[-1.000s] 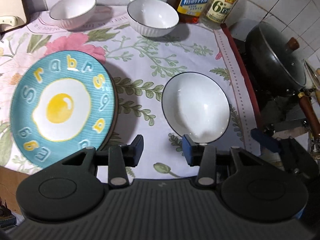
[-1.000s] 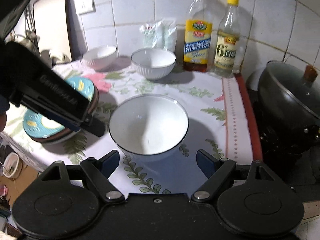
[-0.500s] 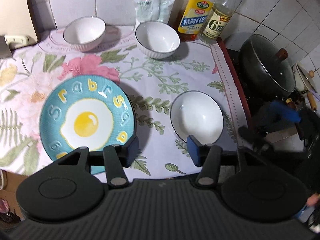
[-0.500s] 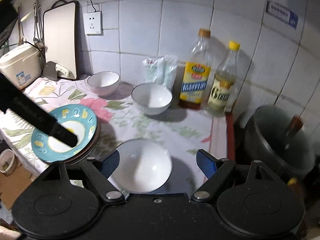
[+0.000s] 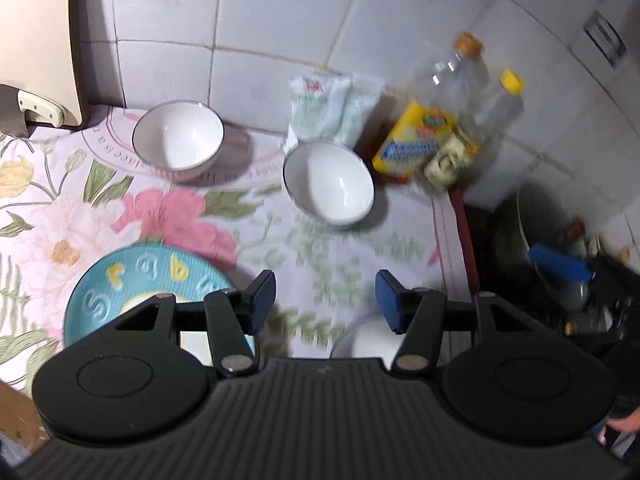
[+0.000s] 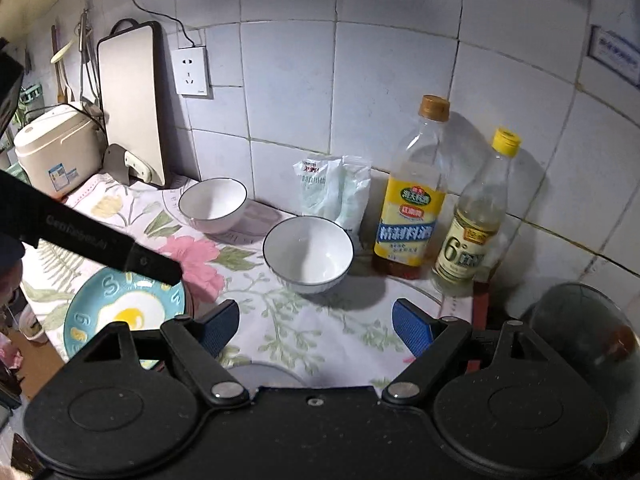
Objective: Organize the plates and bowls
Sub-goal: 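Move both tools to the white bowl by the wall and close on its rim, then lift the white bowl with both tools and carry it to the first bowl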
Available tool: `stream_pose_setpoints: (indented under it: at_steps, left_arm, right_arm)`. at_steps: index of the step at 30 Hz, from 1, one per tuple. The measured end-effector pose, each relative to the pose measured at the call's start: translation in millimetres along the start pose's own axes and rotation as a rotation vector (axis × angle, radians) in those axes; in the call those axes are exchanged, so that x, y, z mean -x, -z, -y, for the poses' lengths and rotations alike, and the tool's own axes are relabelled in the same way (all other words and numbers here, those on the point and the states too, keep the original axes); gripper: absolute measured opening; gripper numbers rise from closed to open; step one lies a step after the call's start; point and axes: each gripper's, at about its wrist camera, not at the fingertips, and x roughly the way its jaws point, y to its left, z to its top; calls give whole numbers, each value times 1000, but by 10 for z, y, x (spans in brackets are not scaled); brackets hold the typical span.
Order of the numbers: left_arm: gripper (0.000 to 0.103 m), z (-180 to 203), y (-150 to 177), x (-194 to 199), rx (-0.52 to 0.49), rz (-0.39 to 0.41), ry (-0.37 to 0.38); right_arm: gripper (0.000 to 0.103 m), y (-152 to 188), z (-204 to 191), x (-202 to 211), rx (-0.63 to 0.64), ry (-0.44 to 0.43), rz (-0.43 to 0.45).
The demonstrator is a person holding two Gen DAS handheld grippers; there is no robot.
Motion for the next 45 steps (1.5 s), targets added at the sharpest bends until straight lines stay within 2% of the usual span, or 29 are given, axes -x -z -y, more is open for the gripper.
stream_pose_setpoints:
  at_steps: [3, 8, 13, 17, 20, 24, 25, 27, 28, 29, 32, 36, 40, 45]
  left_arm:
    - [54, 9, -116, -183, 13, 36, -10]
    - [52, -37, -254, -601, 41, 59, -50]
    - [50, -89, -319, -996, 66, 55, -69]
    - [49, -59, -343, -1274, 29, 32, -84]
    - [49, -21, -351, -1411, -9, 40, -116]
    - [49, -71, -402, -1567, 13, 19, -128]
    - [49, -84, -410, -1601, 18, 14, -131]
    - [42, -108, -431, -1679, 27, -7, -130]
    - [34, -119, -443, -1726, 32, -29, -128]
    - [28, -128, -449, -1765, 40, -51, -123]
    - [21, -139, -437, -1809, 66, -66, -99]
    - [18, -63, -398, -1812, 34, -83, -124]
    - [17, -26, -349, -1769, 44, -110, -127]
    - [17, 62, -314, -1536, 14, -136, -135]
  right_arm:
    - [85, -105, 123, -217, -34, -32, -18]
    - [81, -255, 380, -649, -185, -104, -35]
    - [65, -268, 563, -1169, -290, -105, -105]
    - [61, -248, 591, -1525, -320, -94, -154]
    - [55, -235, 645, -1797, -421, -89, -217]
    - [54, -234, 700, -2008, -464, -64, -238]
    - [50, -233, 712, -2059, -472, -58, -249]
    - [42, -208, 759, -2151, -502, -67, -267]
    - [29, -193, 776, -2193, -520, -77, -283]
    - [23, -176, 787, -2229, -539, -91, -299]
    - [12, -171, 793, -2259, -563, -118, -308]
    - [12, -187, 738, -2242, -552, -96, -325]
    - [12, -220, 665, -2132, -532, -89, -326]
    - [12, -198, 633, -1885, -557, -86, -345]
